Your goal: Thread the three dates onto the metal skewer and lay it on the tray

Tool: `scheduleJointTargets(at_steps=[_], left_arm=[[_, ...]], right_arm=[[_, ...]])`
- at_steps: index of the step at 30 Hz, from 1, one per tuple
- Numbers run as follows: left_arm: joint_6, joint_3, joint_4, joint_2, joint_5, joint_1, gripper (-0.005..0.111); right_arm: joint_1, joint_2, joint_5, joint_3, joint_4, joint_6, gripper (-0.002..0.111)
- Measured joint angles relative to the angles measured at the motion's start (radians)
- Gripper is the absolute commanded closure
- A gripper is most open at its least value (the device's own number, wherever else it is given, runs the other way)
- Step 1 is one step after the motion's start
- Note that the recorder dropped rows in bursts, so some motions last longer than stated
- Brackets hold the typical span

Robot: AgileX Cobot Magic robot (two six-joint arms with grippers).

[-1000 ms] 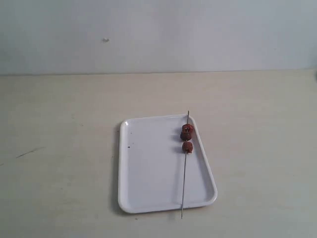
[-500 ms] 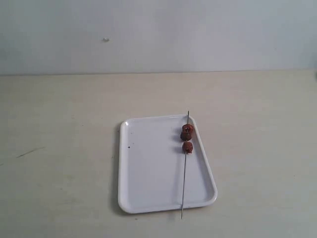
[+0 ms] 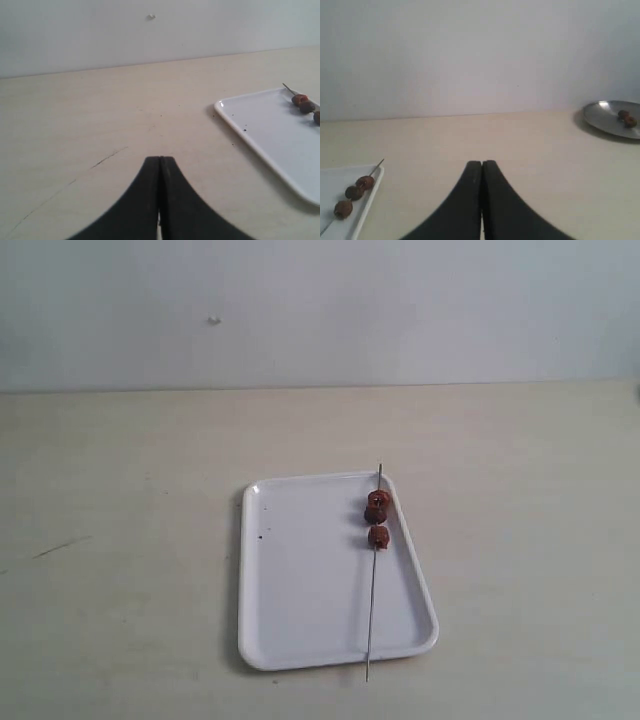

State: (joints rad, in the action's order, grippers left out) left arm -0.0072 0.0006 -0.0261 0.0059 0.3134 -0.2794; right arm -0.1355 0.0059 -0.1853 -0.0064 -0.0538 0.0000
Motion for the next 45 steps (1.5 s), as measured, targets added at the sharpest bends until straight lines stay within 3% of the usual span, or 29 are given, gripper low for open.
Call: scheduleJointTargets(at_steps=[45], left_arm=[[0.0, 0.0, 0.0, 0.0, 0.001, 0.005, 0.107]], right_arm=[[-0.018, 0.0, -0.083, 0.002, 0.054, 0.0, 0.108]])
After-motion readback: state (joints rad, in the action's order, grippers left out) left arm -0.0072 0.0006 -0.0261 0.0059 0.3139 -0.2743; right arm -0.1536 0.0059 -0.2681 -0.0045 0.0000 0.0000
